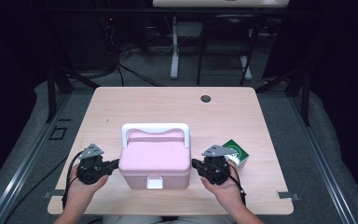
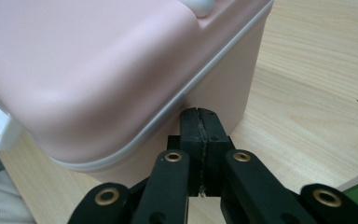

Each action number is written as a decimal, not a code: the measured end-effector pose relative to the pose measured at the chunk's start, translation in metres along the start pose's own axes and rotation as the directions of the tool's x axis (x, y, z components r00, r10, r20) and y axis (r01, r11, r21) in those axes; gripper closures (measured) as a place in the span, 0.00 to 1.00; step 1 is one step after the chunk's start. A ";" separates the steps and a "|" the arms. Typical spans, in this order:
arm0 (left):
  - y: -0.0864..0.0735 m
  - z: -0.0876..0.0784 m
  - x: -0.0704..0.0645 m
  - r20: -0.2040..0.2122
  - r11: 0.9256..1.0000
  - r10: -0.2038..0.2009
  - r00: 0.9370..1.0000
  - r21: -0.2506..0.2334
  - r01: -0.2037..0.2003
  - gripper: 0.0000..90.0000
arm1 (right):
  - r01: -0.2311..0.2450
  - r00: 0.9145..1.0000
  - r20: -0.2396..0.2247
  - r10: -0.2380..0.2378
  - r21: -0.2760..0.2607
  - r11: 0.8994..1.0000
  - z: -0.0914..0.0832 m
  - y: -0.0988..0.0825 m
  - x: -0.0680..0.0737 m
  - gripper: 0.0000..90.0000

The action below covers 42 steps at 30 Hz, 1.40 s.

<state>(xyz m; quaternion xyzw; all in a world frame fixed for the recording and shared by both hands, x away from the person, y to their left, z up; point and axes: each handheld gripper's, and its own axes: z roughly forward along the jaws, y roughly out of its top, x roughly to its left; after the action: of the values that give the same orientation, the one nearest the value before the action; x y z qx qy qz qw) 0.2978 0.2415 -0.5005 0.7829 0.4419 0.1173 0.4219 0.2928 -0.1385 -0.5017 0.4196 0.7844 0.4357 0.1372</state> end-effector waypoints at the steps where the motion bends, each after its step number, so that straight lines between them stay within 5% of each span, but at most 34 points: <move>1: 0.000 0.000 0.000 0.002 1.000 0.004 1.000 0.002 -0.004 1.00 | 0.001 1.000 -0.001 -0.001 0.004 1.000 -0.001 -0.001 0.001 1.00; 6: 0.001 -0.002 0.004 0.025 1.000 -0.006 1.000 0.028 0.005 0.98 | 0.024 1.000 -0.020 -0.024 0.021 0.999 -0.004 -0.001 0.000 0.98; 8: 0.006 -0.004 0.008 0.031 0.999 0.003 1.000 0.048 -0.005 0.86 | 0.051 0.998 -0.037 -0.049 0.053 0.997 -0.004 0.006 -0.007 0.88; 10: 0.013 -0.010 0.011 0.035 0.999 0.007 0.999 0.048 -0.009 0.84 | 0.045 0.998 -0.047 -0.043 0.055 0.997 -0.006 0.010 -0.010 0.87; 15: 0.038 -0.028 0.020 0.012 0.999 0.037 0.999 0.024 -0.038 0.76 | 0.027 0.998 -0.053 -0.026 0.018 0.999 -0.018 0.032 -0.023 0.77; 20: 0.057 -0.036 0.021 0.036 0.998 0.058 0.998 0.018 -0.059 0.70 | 0.028 0.997 -0.068 -0.029 -0.022 0.999 -0.030 0.055 -0.028 0.72; 28: 0.081 -0.026 0.018 0.088 0.995 0.087 0.992 0.048 -0.091 0.66 | 0.040 0.992 -0.118 -0.038 0.016 0.999 -0.022 0.080 -0.032 0.65; 42: 0.090 -0.007 0.009 0.131 0.987 0.107 0.985 0.108 -0.122 0.70 | 0.053 0.979 -0.199 -0.039 0.065 0.996 -0.004 0.086 -0.027 0.71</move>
<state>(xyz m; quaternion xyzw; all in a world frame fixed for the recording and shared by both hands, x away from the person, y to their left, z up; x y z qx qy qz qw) 0.3529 0.2296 -0.4291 0.8359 0.3748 0.0664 0.3954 0.3530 -0.1383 -0.4347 0.3604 0.8186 0.4440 0.0539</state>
